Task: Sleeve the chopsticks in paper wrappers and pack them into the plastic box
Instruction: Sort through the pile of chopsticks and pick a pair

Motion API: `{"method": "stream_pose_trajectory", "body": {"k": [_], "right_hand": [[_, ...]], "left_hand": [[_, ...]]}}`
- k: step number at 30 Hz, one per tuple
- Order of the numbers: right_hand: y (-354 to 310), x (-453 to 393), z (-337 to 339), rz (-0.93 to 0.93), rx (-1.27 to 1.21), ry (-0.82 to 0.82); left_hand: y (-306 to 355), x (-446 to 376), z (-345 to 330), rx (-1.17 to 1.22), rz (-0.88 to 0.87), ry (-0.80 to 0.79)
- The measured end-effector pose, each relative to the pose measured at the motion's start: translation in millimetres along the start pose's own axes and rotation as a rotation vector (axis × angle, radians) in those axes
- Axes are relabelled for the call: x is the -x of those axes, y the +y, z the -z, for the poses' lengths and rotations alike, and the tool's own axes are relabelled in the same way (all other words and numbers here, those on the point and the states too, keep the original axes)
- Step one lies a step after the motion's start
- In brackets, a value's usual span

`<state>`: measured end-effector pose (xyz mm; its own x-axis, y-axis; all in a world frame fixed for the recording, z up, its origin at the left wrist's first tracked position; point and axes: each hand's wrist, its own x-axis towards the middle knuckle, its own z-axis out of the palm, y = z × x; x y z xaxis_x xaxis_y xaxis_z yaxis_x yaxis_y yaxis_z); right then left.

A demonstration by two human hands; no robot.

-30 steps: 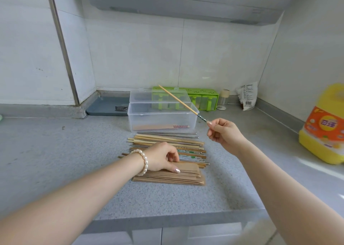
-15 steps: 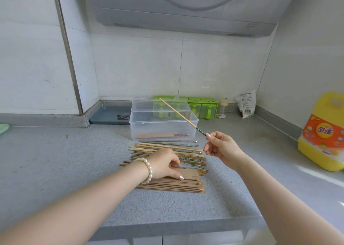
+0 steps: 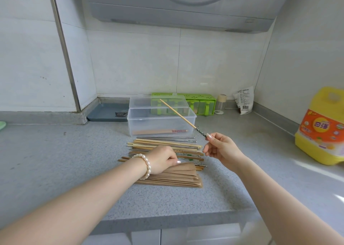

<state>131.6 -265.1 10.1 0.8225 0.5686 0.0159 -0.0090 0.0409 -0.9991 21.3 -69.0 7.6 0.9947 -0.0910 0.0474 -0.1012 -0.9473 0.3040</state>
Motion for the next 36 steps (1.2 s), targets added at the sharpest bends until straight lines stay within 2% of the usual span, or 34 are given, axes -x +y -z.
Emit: {"method": "stream_pose_trajectory", "body": {"k": [8, 13, 16, 19, 23, 28, 36], "right_hand": [[3.9, 6.6, -10.6, -0.019, -0.091, -0.028], [-7.0, 2.4, -18.5, -0.04, -0.15, 0.04], [-16.7, 1.2, -29.2, -0.032, -0.107, 0.021], [-23.7, 2.3, -44.1, -0.006, -0.075, -0.071], [-33.0, 0.3, -56.9, 0.029, -0.073, -0.187], [-43.6, 5.5, -61.9, -0.005, -0.139, -0.248], [-44.5, 13.0, -64.1, -0.032, -0.079, -0.224]], "left_hand": [[3.2, -0.6, 2.8, -0.185, 0.073, 0.192], [4.9, 1.5, 36.5, 0.084, 0.118, 0.314], [6.7, 6.8, 52.2, 0.169, 0.061, 0.32], [8.3, 13.4, 58.2, 0.178, 0.011, 0.299], [8.2, 21.1, 58.2, 0.192, 0.002, 0.249], [2.8, 27.3, 62.1, 0.24, 0.023, 0.24], [9.2, 32.7, 59.3, 0.253, 0.061, 0.239]]}}
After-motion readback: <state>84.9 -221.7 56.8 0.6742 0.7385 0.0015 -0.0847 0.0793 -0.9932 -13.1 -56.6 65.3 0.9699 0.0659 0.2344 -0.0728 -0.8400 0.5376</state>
